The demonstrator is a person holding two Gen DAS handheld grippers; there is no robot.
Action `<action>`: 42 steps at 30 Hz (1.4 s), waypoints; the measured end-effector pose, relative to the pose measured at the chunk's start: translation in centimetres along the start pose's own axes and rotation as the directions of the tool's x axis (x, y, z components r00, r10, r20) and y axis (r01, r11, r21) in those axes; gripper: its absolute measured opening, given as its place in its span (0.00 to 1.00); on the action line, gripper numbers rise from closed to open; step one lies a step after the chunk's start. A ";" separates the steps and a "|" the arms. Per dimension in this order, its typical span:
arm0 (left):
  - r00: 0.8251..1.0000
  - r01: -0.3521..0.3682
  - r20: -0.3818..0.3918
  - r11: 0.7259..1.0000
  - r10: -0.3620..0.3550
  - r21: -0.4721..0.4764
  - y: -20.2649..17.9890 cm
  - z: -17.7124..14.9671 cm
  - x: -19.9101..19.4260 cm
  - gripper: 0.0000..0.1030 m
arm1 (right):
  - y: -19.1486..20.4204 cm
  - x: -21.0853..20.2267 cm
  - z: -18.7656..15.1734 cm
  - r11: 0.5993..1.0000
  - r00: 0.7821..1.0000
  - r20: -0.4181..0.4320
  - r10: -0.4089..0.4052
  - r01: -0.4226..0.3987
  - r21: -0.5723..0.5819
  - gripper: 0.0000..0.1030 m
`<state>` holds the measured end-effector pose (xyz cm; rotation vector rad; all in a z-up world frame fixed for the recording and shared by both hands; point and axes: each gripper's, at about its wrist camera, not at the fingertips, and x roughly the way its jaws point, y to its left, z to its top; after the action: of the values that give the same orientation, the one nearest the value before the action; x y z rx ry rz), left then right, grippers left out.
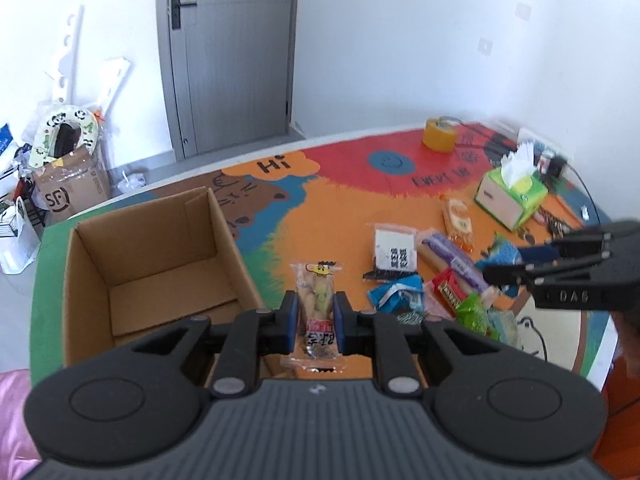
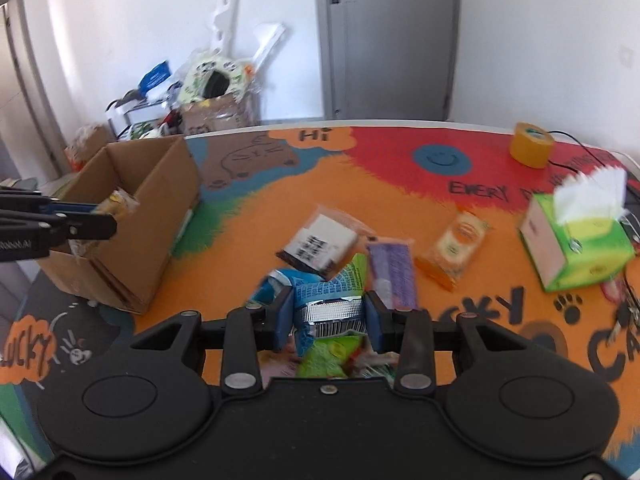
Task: Organize snacks
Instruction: 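Carry both snacks over the cardboard box and open both tools to drop them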
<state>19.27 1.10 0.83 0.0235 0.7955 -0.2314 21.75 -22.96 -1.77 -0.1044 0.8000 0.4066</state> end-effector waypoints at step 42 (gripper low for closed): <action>0.980 -0.095 -0.181 0.994 0.083 -0.058 16.5 4.7 6.8 0.17 | 16.9 11.1 13.4 0.967 0.960 -0.208 0.186 -0.217 -0.137 0.36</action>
<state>30.68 15.38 -1.80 0.0172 0.9784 -0.1183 31.14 -0.66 0.65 -0.2145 0.9741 0.6618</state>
